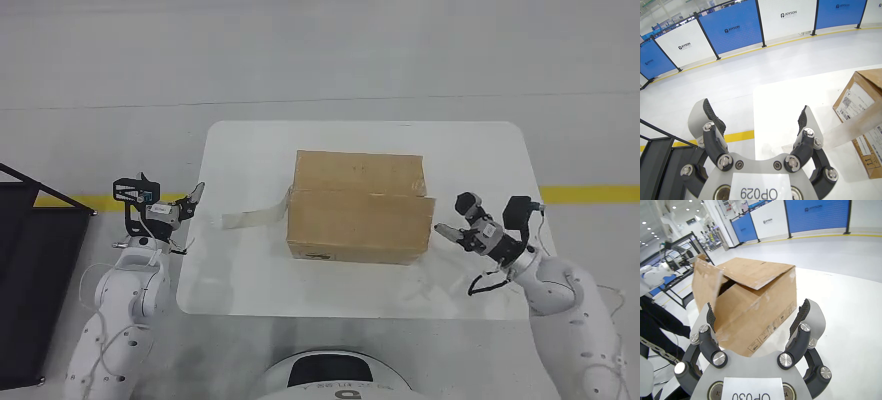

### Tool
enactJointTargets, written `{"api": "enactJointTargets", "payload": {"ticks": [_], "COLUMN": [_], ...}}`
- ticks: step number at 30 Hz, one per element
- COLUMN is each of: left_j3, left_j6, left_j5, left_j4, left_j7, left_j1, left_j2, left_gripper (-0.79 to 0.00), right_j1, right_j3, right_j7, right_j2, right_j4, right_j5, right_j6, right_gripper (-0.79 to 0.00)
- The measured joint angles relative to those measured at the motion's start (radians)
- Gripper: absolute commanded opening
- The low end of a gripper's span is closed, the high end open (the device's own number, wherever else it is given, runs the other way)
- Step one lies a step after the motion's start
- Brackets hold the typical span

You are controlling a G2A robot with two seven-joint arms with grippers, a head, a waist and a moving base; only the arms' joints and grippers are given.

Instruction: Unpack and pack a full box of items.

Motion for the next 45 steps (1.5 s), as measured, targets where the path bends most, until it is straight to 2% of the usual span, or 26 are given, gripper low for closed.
{"api": "enactJointTargets", "payload": {"ticks": [4, 8, 11, 15, 23, 27, 34, 45], "left_j3": [0.0, 0.0, 0.0, 0.0, 0.0, 0.0, 0.0, 0.0], "left_j6": [0.0, 0.0, 0.0, 0.0, 0.0, 0.0, 0.0, 0.0], "left_j5": [0.0, 0.0, 0.0, 0.0, 0.0, 0.0, 0.0, 0.0], "left_j4": [0.0, 0.0, 0.0, 0.0, 0.0, 0.0, 0.0, 0.0], "left_j7": [0.0, 0.0, 0.0, 0.0, 0.0, 0.0, 0.0, 0.0], "left_j1": [0.0, 0.0, 0.0, 0.0, 0.0, 0.0, 0.0, 0.0], "left_j2": [0.0, 0.0, 0.0, 0.0, 0.0, 0.0, 0.0, 0.0], "left_gripper": [0.0, 0.0, 0.0, 0.0, 0.0, 0.0, 0.0, 0.0], "right_j1": [-0.034, -0.055, -0.045, -0.015, 0.055, 0.057, 0.05, 0.011], "right_j3": [-0.001, 0.014, 0.031, -0.02, -0.132, -0.147, -0.132, -0.101], "right_j7": [0.032, -0.001, -0.046, -0.075, -0.069, -0.066, -0.008, 0.022], "right_j2": [0.018, 0.028, 0.024, 0.013, 0.0, 0.0, 0.008, 0.017], "right_j4": [-0.047, -0.046, -0.031, -0.038, -0.029, -0.039, -0.051, -0.078], "right_j5": [0.005, -0.014, -0.062, -0.177, -0.307, -0.306, -0.203, -0.129], "right_j6": [0.004, 0.01, 0.118, 0.303, 0.465, 0.45, 0.322, 0.255], "right_gripper": [0.0, 0.0, 0.0, 0.0, 0.0, 0.0, 0.0, 0.0]}}
